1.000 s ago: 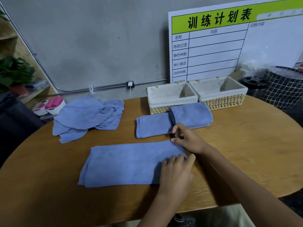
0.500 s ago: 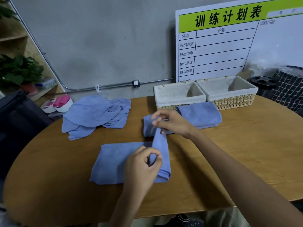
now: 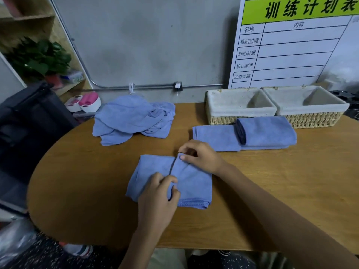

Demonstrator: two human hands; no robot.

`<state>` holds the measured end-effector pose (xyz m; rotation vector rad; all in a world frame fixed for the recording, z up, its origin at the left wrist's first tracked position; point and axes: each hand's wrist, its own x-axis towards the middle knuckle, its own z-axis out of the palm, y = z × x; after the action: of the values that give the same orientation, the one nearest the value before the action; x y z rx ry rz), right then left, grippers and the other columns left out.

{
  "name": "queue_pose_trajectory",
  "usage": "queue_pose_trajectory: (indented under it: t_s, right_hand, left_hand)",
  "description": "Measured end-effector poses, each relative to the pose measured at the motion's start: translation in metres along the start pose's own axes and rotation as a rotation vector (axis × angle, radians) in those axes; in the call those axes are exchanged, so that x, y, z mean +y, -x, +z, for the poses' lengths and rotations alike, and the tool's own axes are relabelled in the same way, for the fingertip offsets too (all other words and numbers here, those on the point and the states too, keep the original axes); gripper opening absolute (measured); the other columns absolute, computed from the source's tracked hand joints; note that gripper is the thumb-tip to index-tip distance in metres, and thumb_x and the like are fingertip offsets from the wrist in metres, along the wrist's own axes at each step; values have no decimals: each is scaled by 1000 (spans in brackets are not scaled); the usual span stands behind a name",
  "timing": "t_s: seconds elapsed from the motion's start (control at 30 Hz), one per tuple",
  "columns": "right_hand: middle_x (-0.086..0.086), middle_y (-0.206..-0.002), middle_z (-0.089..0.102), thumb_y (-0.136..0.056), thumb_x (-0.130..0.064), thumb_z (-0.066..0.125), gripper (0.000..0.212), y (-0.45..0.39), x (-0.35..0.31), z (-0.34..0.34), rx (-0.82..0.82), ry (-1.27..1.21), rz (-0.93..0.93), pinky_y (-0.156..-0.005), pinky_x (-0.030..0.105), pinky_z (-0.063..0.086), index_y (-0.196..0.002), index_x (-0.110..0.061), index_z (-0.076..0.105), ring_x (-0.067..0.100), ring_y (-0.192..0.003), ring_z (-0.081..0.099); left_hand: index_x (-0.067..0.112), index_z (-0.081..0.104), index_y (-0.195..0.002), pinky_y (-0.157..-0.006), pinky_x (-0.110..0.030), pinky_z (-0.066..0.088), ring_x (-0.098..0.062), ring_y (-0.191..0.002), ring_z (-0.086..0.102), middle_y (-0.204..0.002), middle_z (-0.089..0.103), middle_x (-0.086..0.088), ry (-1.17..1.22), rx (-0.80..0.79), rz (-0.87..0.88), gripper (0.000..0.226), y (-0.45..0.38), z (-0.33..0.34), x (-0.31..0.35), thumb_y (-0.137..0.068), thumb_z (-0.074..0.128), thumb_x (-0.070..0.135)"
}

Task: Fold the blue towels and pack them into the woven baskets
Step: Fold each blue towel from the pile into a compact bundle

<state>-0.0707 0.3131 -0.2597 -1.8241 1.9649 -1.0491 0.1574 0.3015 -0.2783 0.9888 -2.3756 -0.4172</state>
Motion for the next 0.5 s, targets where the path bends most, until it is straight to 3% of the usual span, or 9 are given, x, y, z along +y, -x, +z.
queue_pose_trajectory:
  t_s: [0.13, 0.23, 0.33, 0.5]
  right_hand:
    - [-4, -100, 63, -91, -23, 71, 14, 26, 19, -7, 148, -11, 1, -82, 27, 50, -103, -17, 67, 7, -93, 60]
    - [-6, -102, 67, -91, -23, 71, 17, 42, 24, -9, 153, -66, 67, -85, 33, 51, -107, -19, 68, 6, -97, 62]
    - [-8, -99, 66, -90, -24, 71, 19, 52, 23, -11, 159, -66, 99, -82, 33, 51, -109, -22, 67, 6, -95, 62]
    - [-10, -89, 61, -88, -22, 72, 19, 75, 18, -19, 167, -86, 107, -72, 27, 46, -106, -28, 67, 11, -83, 59]
  left_hand:
    - [22, 69, -91, -64, -29, 41, -14, -85, 47, -93, 45, 7, -3, 125, 187, 7, 0, 3, 13, -84, 69, 20]
    - [31, 67, -96, -78, -36, 40, -14, -94, 49, -99, 49, 10, -10, 38, 314, 24, 8, 12, 42, -88, 59, 52]
    - [35, 59, -101, -82, -39, 42, -15, -98, 51, -102, 48, 10, -124, -54, 342, 47, 16, 25, 58, -77, 55, 75]
    - [34, 54, -94, -84, -38, 46, -14, -95, 56, -99, 49, 13, -27, -32, 324, 38, 13, 21, 32, -72, 68, 61]
